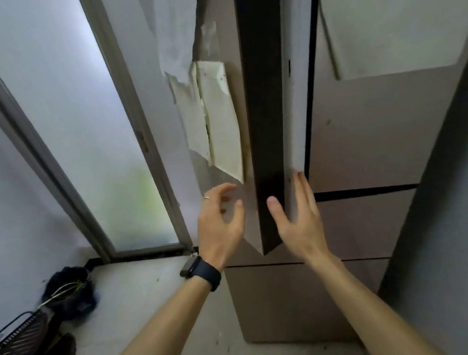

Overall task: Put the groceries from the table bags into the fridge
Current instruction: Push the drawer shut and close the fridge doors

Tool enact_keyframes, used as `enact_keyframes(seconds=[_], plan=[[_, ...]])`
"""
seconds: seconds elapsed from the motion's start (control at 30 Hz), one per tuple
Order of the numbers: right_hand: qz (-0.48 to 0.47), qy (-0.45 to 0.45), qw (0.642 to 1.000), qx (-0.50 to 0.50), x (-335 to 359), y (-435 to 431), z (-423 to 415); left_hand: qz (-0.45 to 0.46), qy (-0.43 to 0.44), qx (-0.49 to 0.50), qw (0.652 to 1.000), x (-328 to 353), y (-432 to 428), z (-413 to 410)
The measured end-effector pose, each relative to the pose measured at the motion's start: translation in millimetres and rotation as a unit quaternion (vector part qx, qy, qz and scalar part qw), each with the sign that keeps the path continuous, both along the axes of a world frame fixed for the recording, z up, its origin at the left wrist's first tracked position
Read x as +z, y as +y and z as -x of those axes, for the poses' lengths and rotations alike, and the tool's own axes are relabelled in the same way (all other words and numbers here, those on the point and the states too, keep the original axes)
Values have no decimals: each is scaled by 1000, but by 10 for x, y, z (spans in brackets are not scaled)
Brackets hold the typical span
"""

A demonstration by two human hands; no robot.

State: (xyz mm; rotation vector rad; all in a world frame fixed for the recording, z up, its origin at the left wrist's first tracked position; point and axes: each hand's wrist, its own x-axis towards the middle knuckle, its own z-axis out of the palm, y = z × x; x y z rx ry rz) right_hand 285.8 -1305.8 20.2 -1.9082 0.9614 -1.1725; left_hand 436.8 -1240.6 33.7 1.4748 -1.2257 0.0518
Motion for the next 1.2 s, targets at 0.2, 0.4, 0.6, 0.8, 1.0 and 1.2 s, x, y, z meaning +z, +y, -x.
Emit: enact_keyframes(seconds=[0.2,0.4,0.6,0.8,1.0,1.2], plan=[[-48,60,997,1,69,-527,21,137,-130,65,980,749,-693,173],[-22,54,997,-48,80,-1095,11,80,-386,114,912,1198,-1414,248],[26,74,996,-49,70,-1349,112,70,-418,129,897,1116,-1880,272],[118,164,966,-159,15,-1509,180,110,-437,137,882,1040,-2198,202],[160,164,950,-210,-122,-1751,132,154,-447,147,869,1003,-2388,151],[171,145,940,-256,-224,-1953,82,163,-447,168,863,998,-2559,167]])
